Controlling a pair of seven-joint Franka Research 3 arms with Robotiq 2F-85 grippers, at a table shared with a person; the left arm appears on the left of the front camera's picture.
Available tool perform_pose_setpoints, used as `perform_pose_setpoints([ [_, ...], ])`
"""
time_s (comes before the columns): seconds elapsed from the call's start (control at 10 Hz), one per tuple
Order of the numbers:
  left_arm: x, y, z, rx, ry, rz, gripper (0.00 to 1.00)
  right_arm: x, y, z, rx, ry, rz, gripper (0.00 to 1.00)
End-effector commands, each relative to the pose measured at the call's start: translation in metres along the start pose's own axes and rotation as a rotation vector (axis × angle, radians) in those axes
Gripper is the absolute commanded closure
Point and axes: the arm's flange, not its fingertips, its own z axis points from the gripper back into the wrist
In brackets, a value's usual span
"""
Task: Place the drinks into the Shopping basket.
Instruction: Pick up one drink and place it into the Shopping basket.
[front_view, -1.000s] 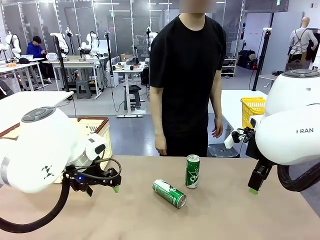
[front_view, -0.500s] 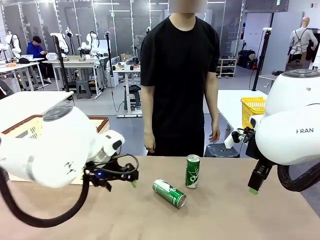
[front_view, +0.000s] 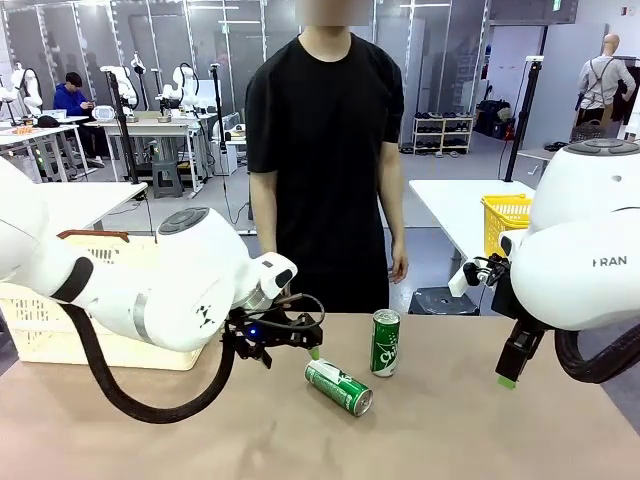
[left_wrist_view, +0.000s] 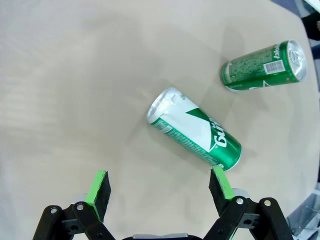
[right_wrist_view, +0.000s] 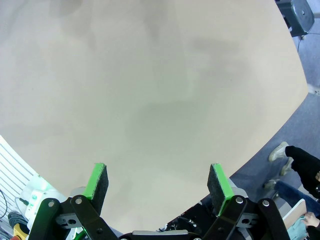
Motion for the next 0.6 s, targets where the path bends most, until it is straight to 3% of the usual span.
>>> perform_pose_setpoints([
  [0.0, -0.0012, -0.0084, 0.0015, 0.029, -0.017, -0.025, 0.00, -0.0011, -0.0008, 0.0001, -0.002, 0.004, 0.007, 0.00],
  [0.5, 0.0001, -0.0008, -0.0007, 0.005, -0.002, -0.014, 0.00, -0.0011, -0.0008, 0.0001, -0.002, 0.004, 0.007, 0.00],
])
